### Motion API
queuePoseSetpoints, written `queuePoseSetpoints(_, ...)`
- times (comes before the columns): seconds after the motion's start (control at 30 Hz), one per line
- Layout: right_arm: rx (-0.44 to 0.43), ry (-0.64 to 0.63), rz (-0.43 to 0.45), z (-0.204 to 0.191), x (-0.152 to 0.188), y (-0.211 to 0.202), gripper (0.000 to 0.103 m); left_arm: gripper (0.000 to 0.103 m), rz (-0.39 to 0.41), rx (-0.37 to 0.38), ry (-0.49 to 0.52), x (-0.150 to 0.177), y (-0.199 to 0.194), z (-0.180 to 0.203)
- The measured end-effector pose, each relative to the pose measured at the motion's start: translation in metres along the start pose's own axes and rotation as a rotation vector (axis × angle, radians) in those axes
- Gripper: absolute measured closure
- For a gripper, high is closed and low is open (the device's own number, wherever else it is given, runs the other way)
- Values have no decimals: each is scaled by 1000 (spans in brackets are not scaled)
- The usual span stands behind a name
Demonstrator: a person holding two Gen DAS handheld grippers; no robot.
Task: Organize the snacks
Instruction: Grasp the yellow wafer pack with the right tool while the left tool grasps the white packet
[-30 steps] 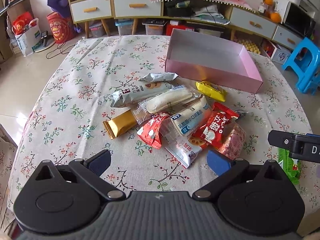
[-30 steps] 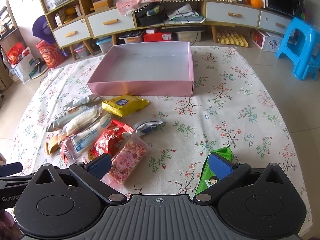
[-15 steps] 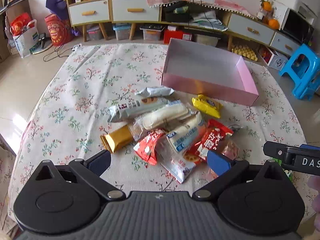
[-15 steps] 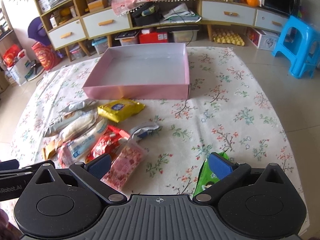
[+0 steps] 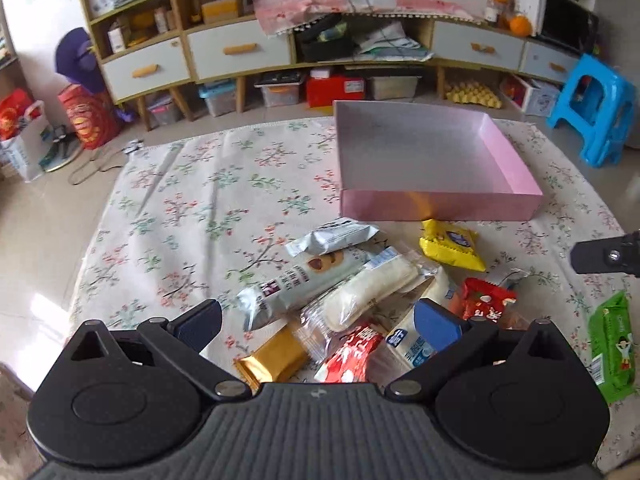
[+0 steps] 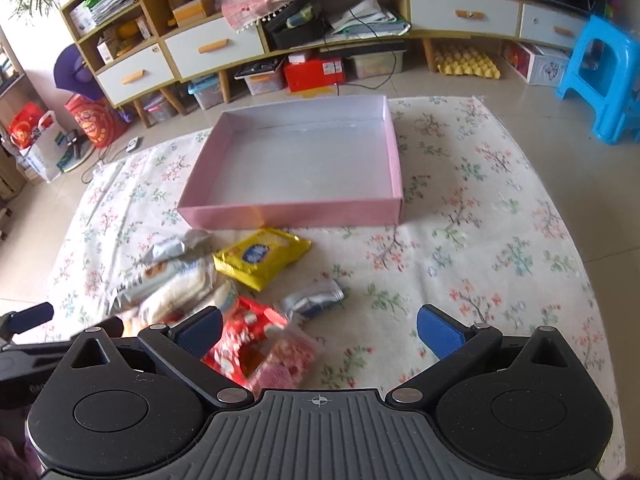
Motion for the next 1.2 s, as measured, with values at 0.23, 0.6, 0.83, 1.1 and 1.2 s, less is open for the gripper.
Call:
queuePoseSetpoints(0.23, -113, 70, -86, -8, 0, 29, 0, 7, -10, 35, 63, -3, 30, -17)
queuePoseSetpoints(0.6, -176, 234, -108, -9, -15, 72, 1, 29, 5, 156, 38, -13, 53, -26)
queuePoseSetpoints(0.83, -182, 231, -103, -28, -24, 92, 5, 34, 6, 164, -20, -22, 68, -16)
queuePoseSetpoints(1.1, -173, 281, -109, -33, -33, 113, 14, 26, 5, 139, -56, -26, 83, -6)
queuePoseSetpoints(1.2, -145, 280, -108, -34, -34, 120, 25, 23, 9, 119, -102, -27, 86, -7)
Point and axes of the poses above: each gripper's, at about its wrist camera, not at the fingertips, and y roughly the way its jaws point, z to its right, x to its underside, the point moved 9 cm from there along y, roughly the way its jaws point, and after that the axes turned 4 degrees about x, right-handed, at the moved point
